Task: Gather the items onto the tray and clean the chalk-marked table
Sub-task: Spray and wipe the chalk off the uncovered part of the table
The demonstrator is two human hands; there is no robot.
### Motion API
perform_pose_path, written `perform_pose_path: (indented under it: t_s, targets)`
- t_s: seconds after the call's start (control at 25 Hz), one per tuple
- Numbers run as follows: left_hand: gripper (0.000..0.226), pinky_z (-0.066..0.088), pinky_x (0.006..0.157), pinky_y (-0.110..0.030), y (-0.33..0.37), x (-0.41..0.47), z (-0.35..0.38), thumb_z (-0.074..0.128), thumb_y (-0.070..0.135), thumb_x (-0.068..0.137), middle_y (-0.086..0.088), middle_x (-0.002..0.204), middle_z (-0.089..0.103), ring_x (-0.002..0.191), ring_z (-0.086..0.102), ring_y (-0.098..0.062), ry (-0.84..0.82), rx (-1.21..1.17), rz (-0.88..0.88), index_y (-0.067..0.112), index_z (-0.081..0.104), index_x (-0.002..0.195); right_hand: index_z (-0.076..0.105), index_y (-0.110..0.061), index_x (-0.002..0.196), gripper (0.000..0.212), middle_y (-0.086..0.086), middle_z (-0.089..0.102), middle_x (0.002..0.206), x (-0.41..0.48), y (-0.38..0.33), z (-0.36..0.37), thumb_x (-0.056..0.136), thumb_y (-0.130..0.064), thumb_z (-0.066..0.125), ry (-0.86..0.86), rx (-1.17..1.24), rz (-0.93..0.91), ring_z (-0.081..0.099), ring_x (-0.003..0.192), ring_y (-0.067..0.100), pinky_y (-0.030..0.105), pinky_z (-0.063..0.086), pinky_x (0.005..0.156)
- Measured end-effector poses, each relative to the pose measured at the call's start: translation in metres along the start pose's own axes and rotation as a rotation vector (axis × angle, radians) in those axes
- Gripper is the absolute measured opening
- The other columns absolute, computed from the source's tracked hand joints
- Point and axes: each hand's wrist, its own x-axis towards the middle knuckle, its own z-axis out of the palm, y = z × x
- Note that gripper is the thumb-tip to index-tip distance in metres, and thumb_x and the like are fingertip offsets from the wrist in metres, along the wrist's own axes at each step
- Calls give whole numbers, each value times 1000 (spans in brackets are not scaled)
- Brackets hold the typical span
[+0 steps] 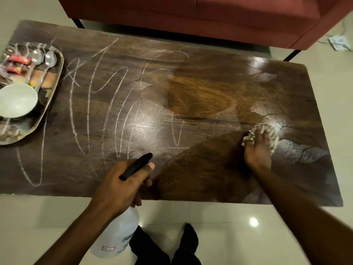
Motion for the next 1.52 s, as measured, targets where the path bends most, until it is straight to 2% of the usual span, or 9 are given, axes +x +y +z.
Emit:
perform_pose_path:
  t_s: [0.24, 0.36, 0.52, 0.68, 0.76, 1.04, 1.2, 1.4, 1.52]
  targets:
    - [36, 50, 44, -32, 17, 20, -9, 68, 53, 87, -11, 77, 79, 38, 60, -29, 6, 11, 50, 19, 78, 86, 31, -29, 164, 64, 6, 24, 176, -175, -115, 99, 102, -36, 47, -413, -181, -1075, 16, 164, 28, 51, 19, 133]
    - [37, 51, 44, -34, 22, 27, -17, 66, 52, 87, -13, 77, 79, 37, 60, -29, 16, 5, 70, 17, 78, 91, 34, -25, 164, 63, 7, 26, 176, -148, -114, 83, 104, -37, 44, -496, -257, -1373, 21, 163, 27, 43, 13, 134]
    - [35, 49, 43, -33, 17, 34, -25, 71, 44, 100, -10, 79, 79, 38, 60, -34, 15, 27, 72, 12, 79, 90, 13, -34, 171, 73, 2, 4, 180, -11, -54, 20, 102, -53, 29, -231, -290, -674, 11, 166, 27, 53, 25, 131]
    - [33, 49, 44, -35, 12, 33, -26, 67, 37, 102, -10, 78, 78, 39, 61, -34, 8, 17, 52, 11, 78, 86, 16, -20, 171, 68, 11, 3, 180, 62, -55, -16, 111, -38, 43, -90, -57, -38, 9, 165, 36, 56, 18, 132]
    - [33, 50, 45, -36, 15, 34, -23, 67, 36, 102, -10, 78, 79, 39, 60, -33, 1, 28, 46, 11, 78, 84, 13, -18, 171, 68, 10, 1, 180, 42, -97, 7, 113, -38, 41, -115, -104, -119, 4, 166, 33, 52, 13, 134]
    - [32, 52, 50, -41, 35, 47, -14, 67, 39, 104, -12, 78, 78, 38, 59, -34, -12, 34, 92, 15, 79, 86, 29, -23, 167, 64, 6, 14, 179, -112, -123, 84, 108, -35, 48, -413, -269, -1211, 8, 167, 24, 45, 13, 135]
    - [34, 53, 53, -45, 42, 52, -13, 70, 41, 102, -12, 79, 79, 38, 58, -31, -13, 19, 82, 9, 79, 93, 15, -38, 170, 73, -12, 5, 179, -102, 8, 33, 105, -36, 48, -155, -207, -756, 11, 165, 13, 50, 30, 129]
    - [41, 54, 52, -45, 47, 59, -20, 69, 47, 97, -13, 78, 79, 37, 58, -31, 9, -24, 94, 8, 76, 83, 28, -16, 168, 75, 16, 16, 178, -95, 85, 1, 100, -50, 30, 201, 25, 201, 7, 166, 32, 54, 7, 134]
    - [34, 52, 51, -39, 46, 69, -25, 66, 34, 104, -14, 77, 79, 37, 58, -32, 36, -39, 83, 8, 77, 86, 27, -15, 168, 74, 17, 18, 177, -90, 20, 37, 102, -48, 31, 197, 35, 177, 15, 164, 37, 54, 14, 131]
